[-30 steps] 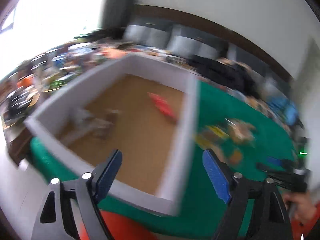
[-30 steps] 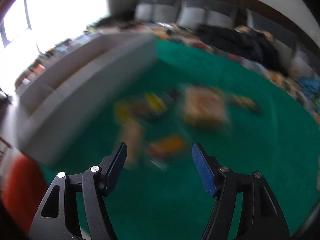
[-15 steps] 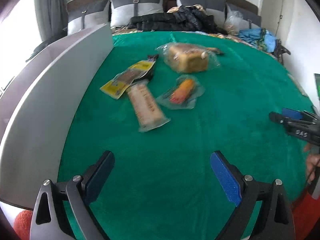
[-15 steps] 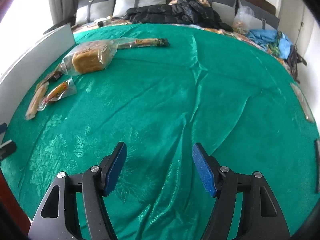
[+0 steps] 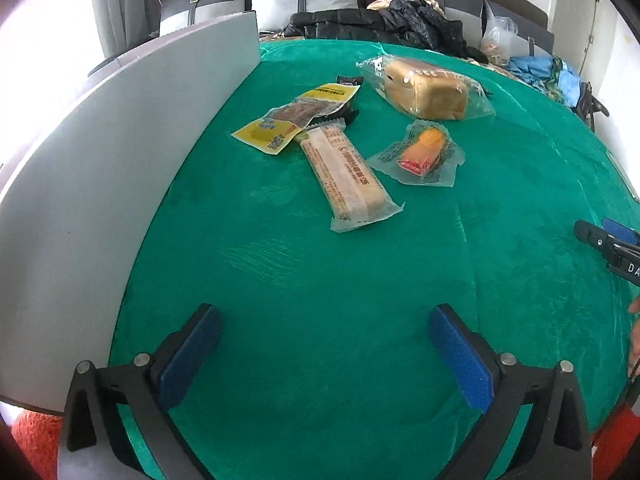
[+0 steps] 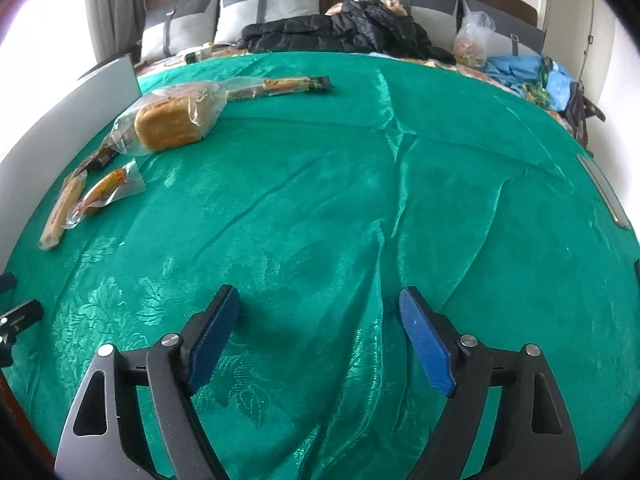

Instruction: Organize snacks

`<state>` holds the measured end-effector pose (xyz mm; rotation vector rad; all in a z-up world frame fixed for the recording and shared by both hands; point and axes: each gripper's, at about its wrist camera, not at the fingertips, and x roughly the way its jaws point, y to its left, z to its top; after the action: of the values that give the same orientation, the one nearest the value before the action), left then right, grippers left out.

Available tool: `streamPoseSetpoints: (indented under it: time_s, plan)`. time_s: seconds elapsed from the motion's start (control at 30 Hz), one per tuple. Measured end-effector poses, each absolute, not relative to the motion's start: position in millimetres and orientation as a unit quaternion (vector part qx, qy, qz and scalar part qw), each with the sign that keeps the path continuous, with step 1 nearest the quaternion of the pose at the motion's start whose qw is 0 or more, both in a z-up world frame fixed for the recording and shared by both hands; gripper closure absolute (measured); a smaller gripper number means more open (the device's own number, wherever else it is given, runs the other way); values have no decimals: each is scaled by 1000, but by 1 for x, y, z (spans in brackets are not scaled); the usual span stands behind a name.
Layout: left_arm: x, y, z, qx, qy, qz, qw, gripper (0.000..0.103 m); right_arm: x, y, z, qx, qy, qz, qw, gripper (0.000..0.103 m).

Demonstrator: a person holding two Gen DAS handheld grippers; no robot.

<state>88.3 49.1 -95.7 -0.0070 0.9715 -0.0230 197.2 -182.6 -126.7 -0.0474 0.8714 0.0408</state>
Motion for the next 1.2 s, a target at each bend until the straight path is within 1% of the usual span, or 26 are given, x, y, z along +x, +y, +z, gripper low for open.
streamPoseSetpoints:
  time_s: [1.2]
  plan:
    - [87,49,-96,4,454,-17,891,0,198,-183,-128,-20,422,20,906,16]
